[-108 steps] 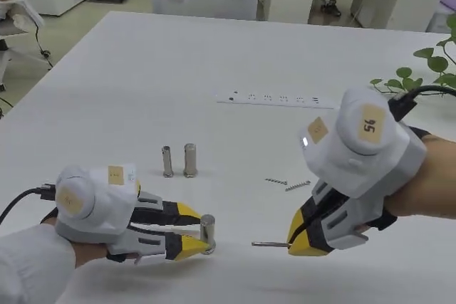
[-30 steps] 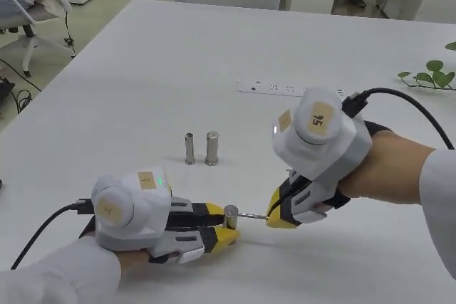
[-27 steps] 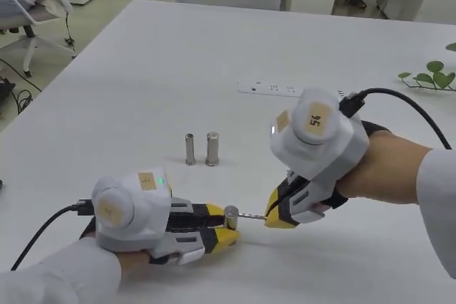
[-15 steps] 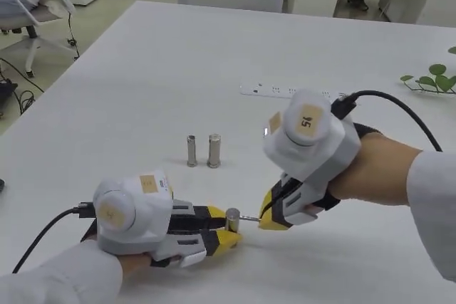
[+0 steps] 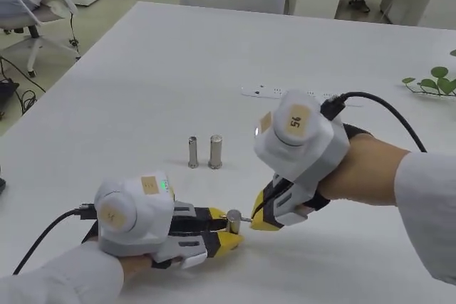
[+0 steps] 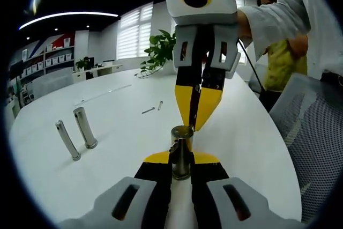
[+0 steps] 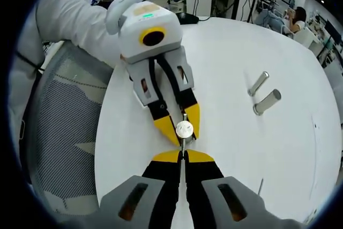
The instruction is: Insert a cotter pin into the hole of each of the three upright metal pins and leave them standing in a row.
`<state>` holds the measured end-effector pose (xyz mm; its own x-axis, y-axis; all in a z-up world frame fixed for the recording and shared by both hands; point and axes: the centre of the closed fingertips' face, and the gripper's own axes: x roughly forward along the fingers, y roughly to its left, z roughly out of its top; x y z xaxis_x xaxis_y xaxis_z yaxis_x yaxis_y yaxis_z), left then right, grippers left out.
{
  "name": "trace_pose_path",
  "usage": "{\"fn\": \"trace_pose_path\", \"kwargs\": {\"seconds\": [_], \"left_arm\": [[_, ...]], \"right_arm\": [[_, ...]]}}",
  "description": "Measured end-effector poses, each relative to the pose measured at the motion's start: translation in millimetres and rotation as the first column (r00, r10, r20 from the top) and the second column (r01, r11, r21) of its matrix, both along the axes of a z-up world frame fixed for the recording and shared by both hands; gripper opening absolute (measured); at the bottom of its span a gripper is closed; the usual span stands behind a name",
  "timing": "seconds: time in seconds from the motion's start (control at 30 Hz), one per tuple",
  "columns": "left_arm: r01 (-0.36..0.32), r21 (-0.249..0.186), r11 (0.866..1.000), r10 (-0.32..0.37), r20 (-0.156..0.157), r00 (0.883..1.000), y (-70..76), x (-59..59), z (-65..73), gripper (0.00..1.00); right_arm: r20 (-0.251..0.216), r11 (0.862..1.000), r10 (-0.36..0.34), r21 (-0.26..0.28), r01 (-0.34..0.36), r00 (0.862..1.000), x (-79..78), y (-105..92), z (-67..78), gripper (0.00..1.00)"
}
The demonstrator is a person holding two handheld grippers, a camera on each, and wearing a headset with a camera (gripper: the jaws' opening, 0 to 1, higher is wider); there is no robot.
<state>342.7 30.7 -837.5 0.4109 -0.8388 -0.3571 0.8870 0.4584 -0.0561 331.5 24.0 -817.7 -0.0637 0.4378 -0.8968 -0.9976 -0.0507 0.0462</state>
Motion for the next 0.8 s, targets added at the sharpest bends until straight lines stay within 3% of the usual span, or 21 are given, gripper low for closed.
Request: {"fn": "trace_pose_path", "kwargs": {"seconds": [0.8], "left_arm": [[-0.003, -0.004, 1.000, 0.003, 0.003, 1.000, -0.7, -0.1, -0.2, 0.10]], "right_arm": [[0.020, 0.999, 0.032, -0.010, -0.032, 0.999, -0.4, 10.5, -2.2, 0.04]]}}
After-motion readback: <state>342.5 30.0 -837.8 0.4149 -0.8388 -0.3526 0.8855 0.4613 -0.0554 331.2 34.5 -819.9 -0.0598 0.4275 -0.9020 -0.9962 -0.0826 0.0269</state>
